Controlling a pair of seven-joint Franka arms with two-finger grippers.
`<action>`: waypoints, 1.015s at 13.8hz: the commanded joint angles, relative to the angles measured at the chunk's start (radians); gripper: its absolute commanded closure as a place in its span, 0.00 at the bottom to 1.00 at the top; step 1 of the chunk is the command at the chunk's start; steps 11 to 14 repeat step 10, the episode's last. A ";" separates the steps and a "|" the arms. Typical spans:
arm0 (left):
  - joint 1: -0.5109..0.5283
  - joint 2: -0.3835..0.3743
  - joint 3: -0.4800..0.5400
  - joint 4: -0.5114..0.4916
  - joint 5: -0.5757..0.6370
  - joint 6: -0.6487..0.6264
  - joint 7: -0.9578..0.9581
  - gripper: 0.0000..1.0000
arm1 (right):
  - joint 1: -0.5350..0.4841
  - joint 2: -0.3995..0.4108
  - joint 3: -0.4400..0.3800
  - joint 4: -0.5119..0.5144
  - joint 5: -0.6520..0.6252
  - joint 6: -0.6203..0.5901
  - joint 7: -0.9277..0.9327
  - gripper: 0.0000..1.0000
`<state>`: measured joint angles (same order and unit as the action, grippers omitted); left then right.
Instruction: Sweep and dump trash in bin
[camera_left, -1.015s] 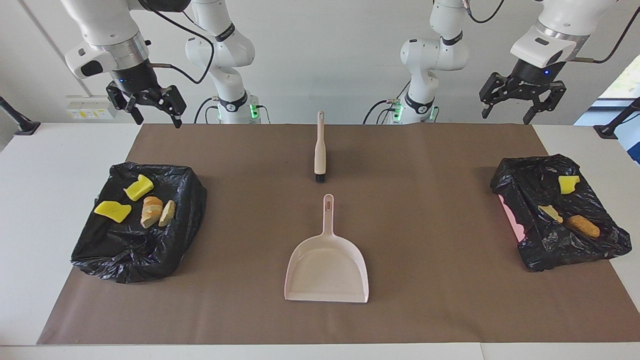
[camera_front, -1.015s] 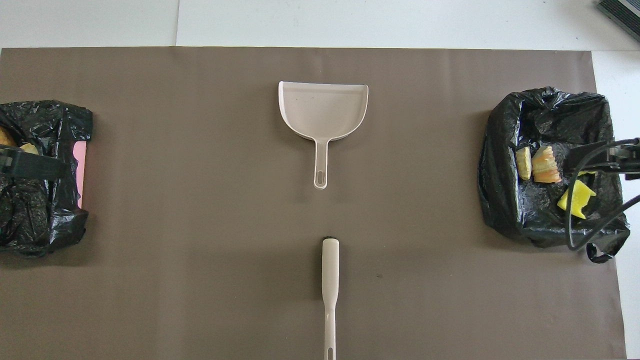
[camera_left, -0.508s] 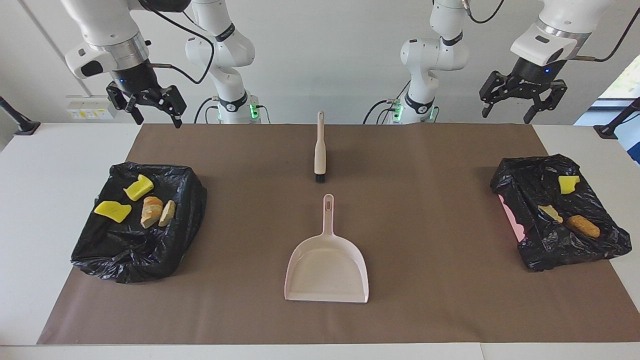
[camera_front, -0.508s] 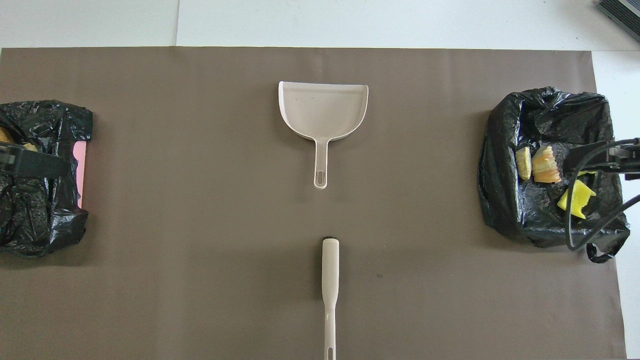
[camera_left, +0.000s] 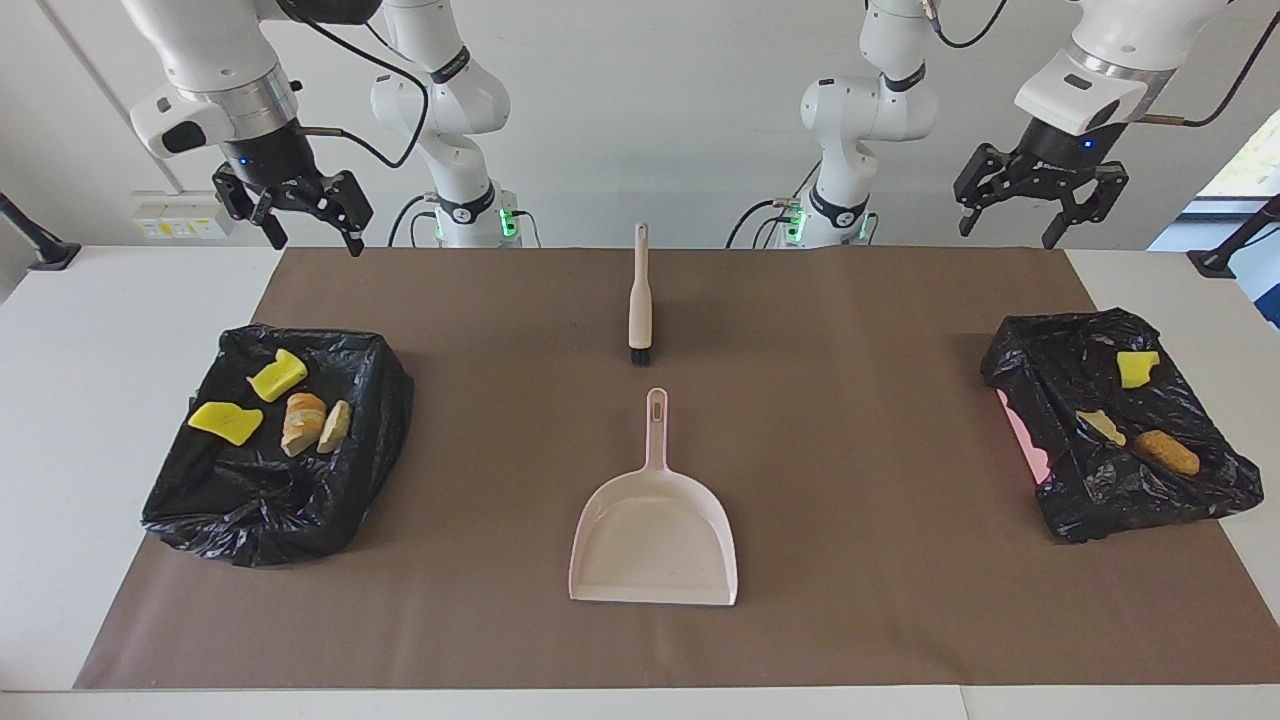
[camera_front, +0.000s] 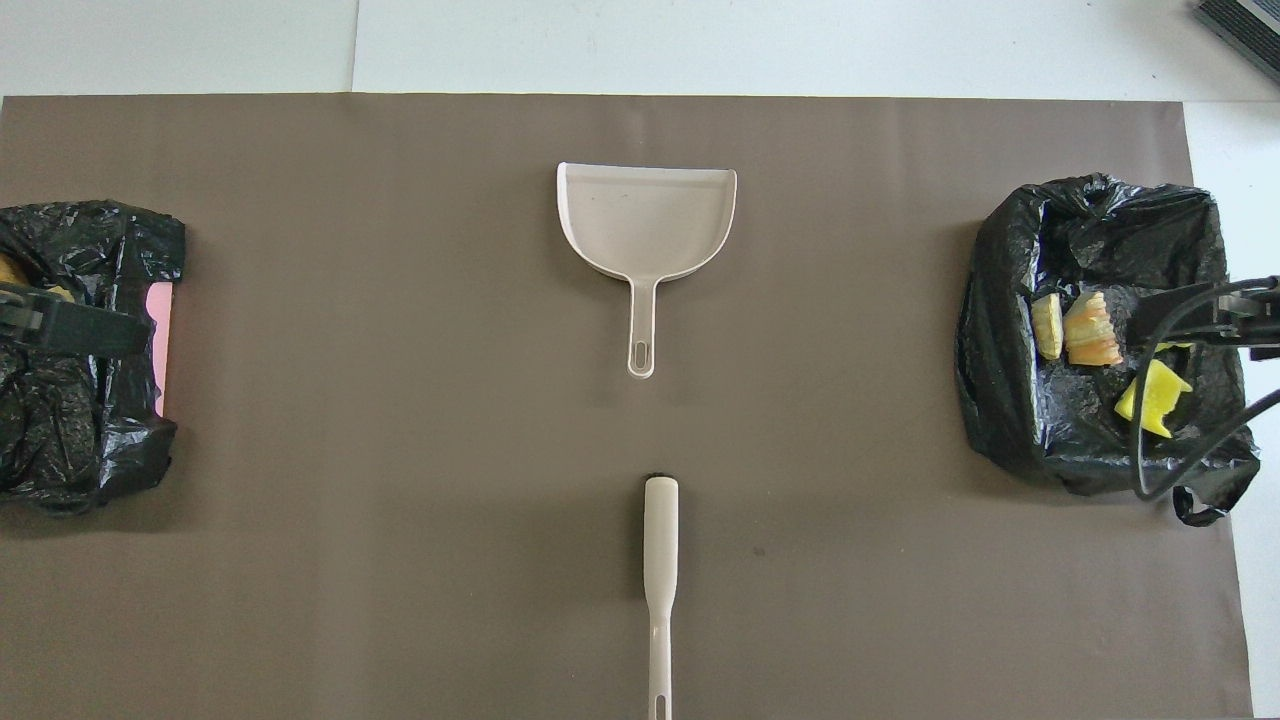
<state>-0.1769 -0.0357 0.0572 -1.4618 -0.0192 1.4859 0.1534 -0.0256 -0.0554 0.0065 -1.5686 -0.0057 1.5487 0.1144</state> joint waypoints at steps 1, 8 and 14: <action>0.020 0.016 -0.016 0.037 -0.002 -0.041 -0.003 0.00 | -0.016 -0.018 0.009 -0.025 0.003 0.022 -0.013 0.00; 0.123 0.011 -0.100 0.037 -0.010 -0.068 0.000 0.00 | -0.016 -0.020 0.009 -0.027 0.003 0.021 -0.013 0.00; 0.128 0.010 -0.097 0.035 -0.011 -0.059 0.000 0.00 | -0.016 -0.020 0.009 -0.025 0.003 0.021 -0.013 0.00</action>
